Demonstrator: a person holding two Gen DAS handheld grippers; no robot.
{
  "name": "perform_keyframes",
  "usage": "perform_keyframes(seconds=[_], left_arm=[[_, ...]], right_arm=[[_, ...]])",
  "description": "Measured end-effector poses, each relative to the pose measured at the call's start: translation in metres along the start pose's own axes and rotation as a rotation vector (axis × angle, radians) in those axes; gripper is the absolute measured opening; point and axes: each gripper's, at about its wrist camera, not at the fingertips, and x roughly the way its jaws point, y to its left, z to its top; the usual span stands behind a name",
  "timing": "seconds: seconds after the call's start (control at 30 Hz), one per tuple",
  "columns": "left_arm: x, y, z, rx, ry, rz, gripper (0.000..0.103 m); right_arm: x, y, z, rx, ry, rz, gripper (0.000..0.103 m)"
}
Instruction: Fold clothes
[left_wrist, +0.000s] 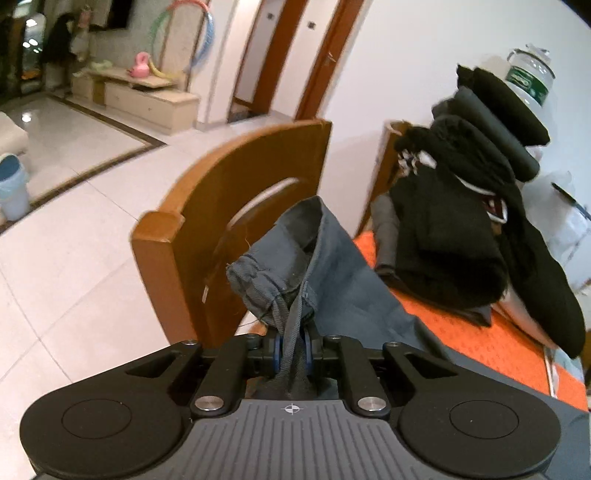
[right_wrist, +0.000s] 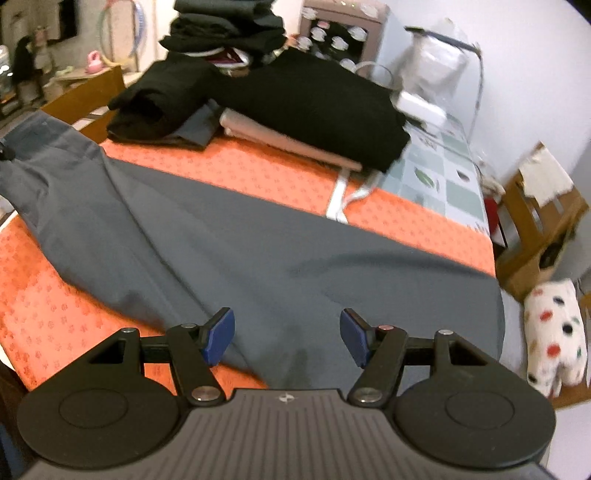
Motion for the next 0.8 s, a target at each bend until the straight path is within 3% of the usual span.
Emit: perform_keyframes(seconds=[0.07,0.1,0.13,0.23,0.37,0.57,0.67,0.73,0.8], left_arm=[[-0.003,0.0,-0.003,0.027,0.003,-0.01,0.021],[-0.005,-0.002,-0.005,0.038,-0.001,-0.012,0.027],[-0.01,-0.003,-0.008,0.044,-0.011,-0.016,0.041],[-0.025,-0.012,-0.01,0.064,-0.093,-0.023,0.066],[-0.033,-0.029,-0.007,0.129,-0.131,-0.065,0.071],[-0.018,-0.063,-0.019,0.229,-0.045,-0.151,0.071],[-0.013,-0.079,-0.034,0.263,-0.008,-0.185,0.071],[-0.01,-0.087,-0.042,0.281,0.008,-0.202,0.071],[-0.007,-0.096,-0.049,0.297,0.016,-0.223,0.071]], right_arm=[[-0.001,0.002,-0.012,0.01,0.016,-0.025,0.069],[0.0,0.002,-0.019,0.016,0.027,-0.04,0.069],[0.0,0.002,-0.026,0.023,0.037,-0.055,0.069],[0.003,0.003,-0.046,0.038,0.067,-0.1,0.069],[0.014,0.003,-0.07,0.03,0.099,-0.18,0.069],[0.043,0.004,-0.089,-0.041,0.121,-0.303,0.066],[0.055,0.001,-0.095,-0.075,0.117,-0.385,0.041],[0.055,-0.003,-0.094,-0.086,0.103,-0.434,0.007],[0.047,-0.006,-0.086,-0.12,0.061,-0.486,0.004]])
